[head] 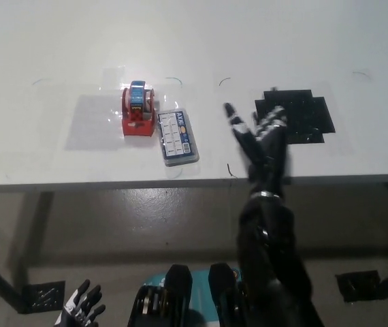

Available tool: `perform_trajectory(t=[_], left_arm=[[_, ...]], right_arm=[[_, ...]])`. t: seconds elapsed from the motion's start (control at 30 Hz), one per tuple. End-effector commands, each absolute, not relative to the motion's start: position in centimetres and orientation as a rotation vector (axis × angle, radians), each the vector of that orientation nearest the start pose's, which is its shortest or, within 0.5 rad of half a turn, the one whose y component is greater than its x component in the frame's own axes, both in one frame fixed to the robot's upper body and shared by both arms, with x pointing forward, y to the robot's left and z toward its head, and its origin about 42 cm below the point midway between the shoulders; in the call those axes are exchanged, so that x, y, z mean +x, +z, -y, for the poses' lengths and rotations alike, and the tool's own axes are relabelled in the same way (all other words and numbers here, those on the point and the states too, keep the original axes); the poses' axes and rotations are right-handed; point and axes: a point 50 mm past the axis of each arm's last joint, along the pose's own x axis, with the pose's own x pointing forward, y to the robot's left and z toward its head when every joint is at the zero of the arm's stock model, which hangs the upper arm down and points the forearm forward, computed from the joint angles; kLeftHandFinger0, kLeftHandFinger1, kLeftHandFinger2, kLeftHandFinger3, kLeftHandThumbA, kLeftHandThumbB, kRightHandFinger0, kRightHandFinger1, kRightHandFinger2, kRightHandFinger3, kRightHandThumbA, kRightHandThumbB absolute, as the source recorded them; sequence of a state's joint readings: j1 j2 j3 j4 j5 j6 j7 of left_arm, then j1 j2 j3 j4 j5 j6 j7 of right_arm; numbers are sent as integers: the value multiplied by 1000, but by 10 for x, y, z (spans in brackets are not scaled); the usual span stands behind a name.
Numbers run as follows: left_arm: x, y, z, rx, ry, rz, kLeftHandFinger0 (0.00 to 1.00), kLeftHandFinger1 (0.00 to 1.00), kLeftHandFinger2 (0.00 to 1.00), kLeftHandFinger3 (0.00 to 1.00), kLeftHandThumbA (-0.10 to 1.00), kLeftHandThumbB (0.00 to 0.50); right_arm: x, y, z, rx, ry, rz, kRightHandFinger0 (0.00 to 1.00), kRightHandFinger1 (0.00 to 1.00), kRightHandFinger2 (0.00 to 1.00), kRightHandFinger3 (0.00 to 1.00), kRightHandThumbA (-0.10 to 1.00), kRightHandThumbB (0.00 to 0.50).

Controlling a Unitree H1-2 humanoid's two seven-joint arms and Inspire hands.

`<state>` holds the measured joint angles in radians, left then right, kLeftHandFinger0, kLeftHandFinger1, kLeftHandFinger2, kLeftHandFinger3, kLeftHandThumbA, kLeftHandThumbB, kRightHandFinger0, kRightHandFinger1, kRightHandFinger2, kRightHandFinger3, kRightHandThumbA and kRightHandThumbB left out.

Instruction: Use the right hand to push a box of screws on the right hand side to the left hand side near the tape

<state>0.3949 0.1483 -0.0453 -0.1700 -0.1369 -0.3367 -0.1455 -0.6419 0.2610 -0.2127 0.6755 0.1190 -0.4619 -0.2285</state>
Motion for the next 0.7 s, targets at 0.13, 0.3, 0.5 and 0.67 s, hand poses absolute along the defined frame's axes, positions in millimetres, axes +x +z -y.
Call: perform_trajectory(t=[0.13, 0.3, 0.5, 0.67], left_arm=[[151, 96, -259, 86, -151, 151, 1000, 1000, 1000, 1000, 699, 205], [158, 98, -264, 86, -162, 158, 1000, 1000, 1000, 1000, 674, 197], [169, 102, -268, 111, -160, 178, 1000, 1000, 1000, 1000, 672, 190], [179, 105, -274, 125, -131, 193, 1000, 1000, 1000, 1000, 677, 190]], right_arm=[[338, 276, 146, 105, 48, 884, 1000, 1000, 1000, 1000, 1000, 222], [271, 248, 172, 14, 156, 885, 1000, 1000, 1000, 1000, 1000, 231], [209, 194, 193, -46, 209, 711, 1000, 1000, 1000, 1000, 1000, 210], [180, 137, 199, -59, 197, 464, 1000, 1000, 1000, 1000, 1000, 231]])
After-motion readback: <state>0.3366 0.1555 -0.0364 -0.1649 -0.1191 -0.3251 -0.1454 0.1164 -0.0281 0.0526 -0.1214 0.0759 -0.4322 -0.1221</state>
